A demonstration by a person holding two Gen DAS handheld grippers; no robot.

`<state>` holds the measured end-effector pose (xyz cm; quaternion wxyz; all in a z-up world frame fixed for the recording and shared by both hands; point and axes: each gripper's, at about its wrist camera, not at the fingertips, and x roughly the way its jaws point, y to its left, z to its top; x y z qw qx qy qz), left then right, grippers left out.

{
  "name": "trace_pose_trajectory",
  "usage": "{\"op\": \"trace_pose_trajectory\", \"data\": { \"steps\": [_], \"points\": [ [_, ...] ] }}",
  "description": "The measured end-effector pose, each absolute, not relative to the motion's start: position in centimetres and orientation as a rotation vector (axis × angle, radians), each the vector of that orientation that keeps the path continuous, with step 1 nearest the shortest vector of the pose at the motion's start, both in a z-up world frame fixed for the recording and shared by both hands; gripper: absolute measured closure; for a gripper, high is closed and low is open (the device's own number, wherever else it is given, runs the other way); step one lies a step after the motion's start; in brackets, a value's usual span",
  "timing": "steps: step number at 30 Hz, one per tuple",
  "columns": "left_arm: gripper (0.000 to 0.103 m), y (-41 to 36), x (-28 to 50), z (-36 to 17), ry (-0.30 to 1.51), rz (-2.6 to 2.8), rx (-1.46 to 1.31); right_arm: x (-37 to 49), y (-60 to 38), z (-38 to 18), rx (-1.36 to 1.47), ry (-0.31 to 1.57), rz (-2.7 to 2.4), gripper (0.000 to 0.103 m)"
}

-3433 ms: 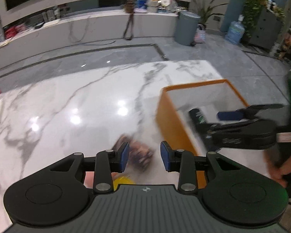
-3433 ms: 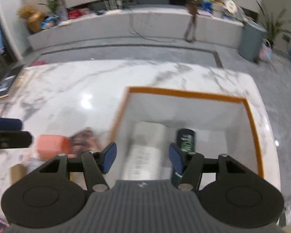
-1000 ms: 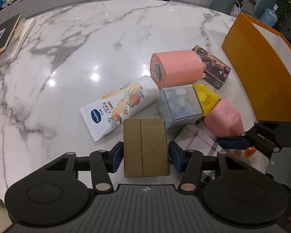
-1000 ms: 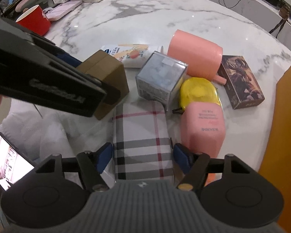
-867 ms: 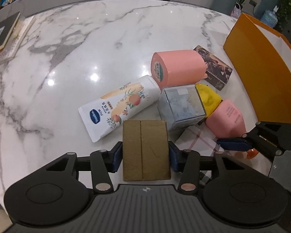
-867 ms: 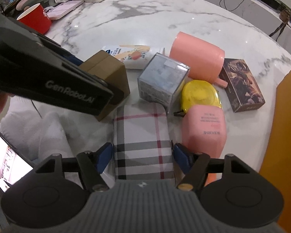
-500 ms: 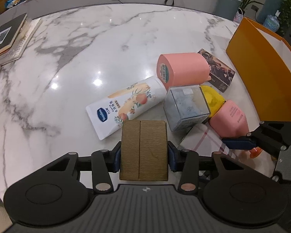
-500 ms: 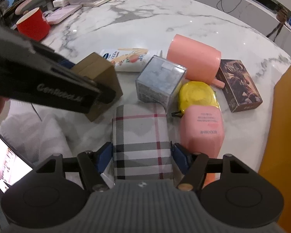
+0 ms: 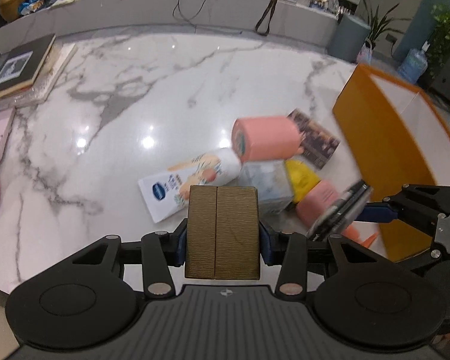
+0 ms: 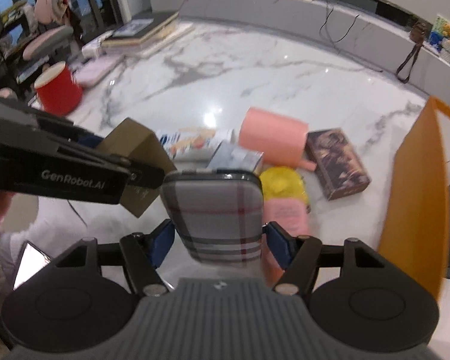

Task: Organize rigid objects
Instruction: 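Carry the brown box with the left tool while the right tool lowers the plaid box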

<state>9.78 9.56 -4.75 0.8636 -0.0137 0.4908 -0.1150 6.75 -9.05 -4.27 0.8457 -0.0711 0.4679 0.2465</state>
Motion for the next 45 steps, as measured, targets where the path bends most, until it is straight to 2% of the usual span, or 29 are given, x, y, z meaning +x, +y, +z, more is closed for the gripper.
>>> {"op": "trace_pose_trajectory", "data": {
  "steps": [15, 22, 33, 45],
  "points": [
    [0.052, 3.2, 8.6, 2.1, 0.881, -0.406, 0.009, 5.1, -17.0, 5.1, -0.08, 0.775, 0.398, 0.037],
    [0.052, -2.5, 9.2, 4.4, 0.818, -0.554, 0.062, 5.4, -23.0, 6.7, -0.088, 0.818, 0.27, 0.037],
    [0.052, -10.3, 10.9, 2.5, 0.826, -0.732, 0.186, 6.1, -29.4, 2.9, -0.086, 1.029, 0.152, 0.037],
    [0.052, -11.9, 12.1, -1.1, 0.895, -0.748, 0.232, 8.4, -30.4, -3.6, -0.009, 1.229, 0.181, 0.037]
  ]
}}
